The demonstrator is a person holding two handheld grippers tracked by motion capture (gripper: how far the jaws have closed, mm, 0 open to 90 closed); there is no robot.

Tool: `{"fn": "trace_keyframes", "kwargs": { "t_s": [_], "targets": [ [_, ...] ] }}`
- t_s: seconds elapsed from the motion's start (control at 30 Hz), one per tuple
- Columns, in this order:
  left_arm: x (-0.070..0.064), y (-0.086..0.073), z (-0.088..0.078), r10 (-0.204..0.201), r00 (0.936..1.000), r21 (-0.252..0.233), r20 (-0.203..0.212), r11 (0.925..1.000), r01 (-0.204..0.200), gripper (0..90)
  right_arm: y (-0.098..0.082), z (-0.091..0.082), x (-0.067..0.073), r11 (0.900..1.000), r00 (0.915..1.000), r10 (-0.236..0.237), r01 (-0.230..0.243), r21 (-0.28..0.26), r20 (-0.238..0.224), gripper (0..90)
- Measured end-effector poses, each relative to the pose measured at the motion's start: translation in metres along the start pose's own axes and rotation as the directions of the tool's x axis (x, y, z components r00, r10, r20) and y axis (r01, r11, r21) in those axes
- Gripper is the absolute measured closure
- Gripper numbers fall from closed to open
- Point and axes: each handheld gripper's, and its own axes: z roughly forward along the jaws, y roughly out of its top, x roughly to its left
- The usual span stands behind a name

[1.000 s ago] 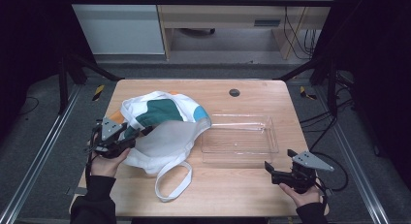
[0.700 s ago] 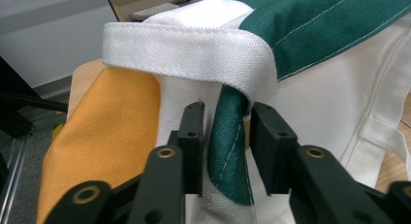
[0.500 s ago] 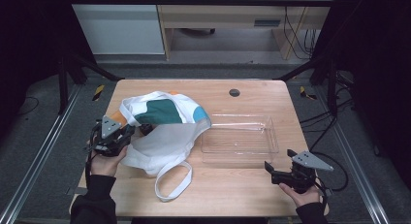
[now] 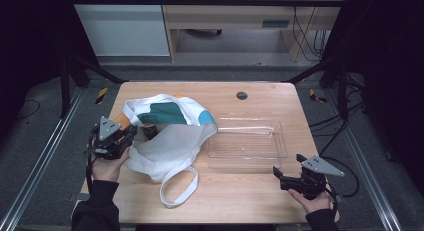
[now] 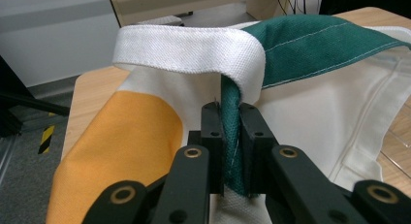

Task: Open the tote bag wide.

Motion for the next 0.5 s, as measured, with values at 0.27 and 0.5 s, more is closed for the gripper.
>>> {"fn": "trace_keyframes", "kwargs": {
  "t_s": [0.27, 0.5],
  "targets": [
    [0.003, 0.009, -0.002, -0.024, 0.9997, -0.019, -0.008, 0.9995, 0.024, 82.4, 0.000, 0.000, 0.000, 1.000, 1.0000, 0.001, -0.001, -0.001, 0.002, 5.6],
    [0.007, 0.017, 0.004, -0.076, 0.9971, -0.046, -0.003, 0.9961, 0.076, 82.4, 0.000, -0.001, -0.001, 1.000, 1.0000, 0.005, -0.005, -0.006, -0.004, 5.6]
  ]
}}
